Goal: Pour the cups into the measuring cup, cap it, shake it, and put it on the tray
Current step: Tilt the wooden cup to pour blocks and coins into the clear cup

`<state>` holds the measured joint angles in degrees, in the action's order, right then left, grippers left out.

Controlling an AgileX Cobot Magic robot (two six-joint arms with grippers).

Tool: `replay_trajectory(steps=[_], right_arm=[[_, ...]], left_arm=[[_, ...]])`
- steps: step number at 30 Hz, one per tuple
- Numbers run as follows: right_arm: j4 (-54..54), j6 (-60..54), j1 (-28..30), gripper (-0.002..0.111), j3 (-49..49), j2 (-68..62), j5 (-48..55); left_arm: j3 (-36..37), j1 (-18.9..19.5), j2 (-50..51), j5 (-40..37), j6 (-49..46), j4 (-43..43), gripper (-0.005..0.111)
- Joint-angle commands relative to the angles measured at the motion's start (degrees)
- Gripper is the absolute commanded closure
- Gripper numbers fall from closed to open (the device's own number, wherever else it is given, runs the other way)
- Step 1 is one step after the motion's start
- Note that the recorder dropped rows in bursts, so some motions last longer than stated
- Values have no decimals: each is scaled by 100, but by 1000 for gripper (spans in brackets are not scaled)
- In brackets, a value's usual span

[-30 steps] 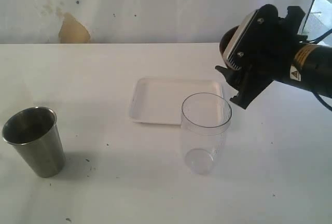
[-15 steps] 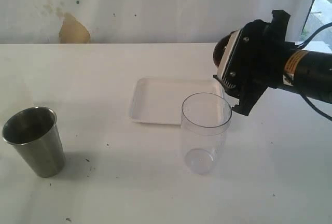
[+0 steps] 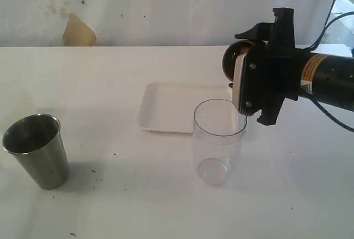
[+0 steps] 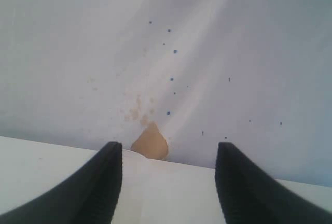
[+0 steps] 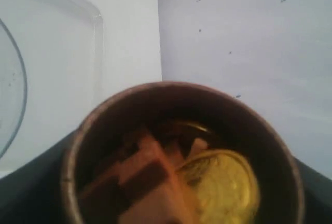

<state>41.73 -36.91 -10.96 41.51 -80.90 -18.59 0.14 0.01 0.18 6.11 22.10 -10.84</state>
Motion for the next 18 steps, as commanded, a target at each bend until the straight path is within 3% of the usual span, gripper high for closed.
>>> replay_trajectory(steps=[1,18], right_arm=[[51,-547,6,108,-10,6,-138],[51,-1430,6,108,-10,6,-407]], left_arm=[[-14,-15,-18,29,-11,-15,55],[-14,-15,-18,29,-11,-15,55]])
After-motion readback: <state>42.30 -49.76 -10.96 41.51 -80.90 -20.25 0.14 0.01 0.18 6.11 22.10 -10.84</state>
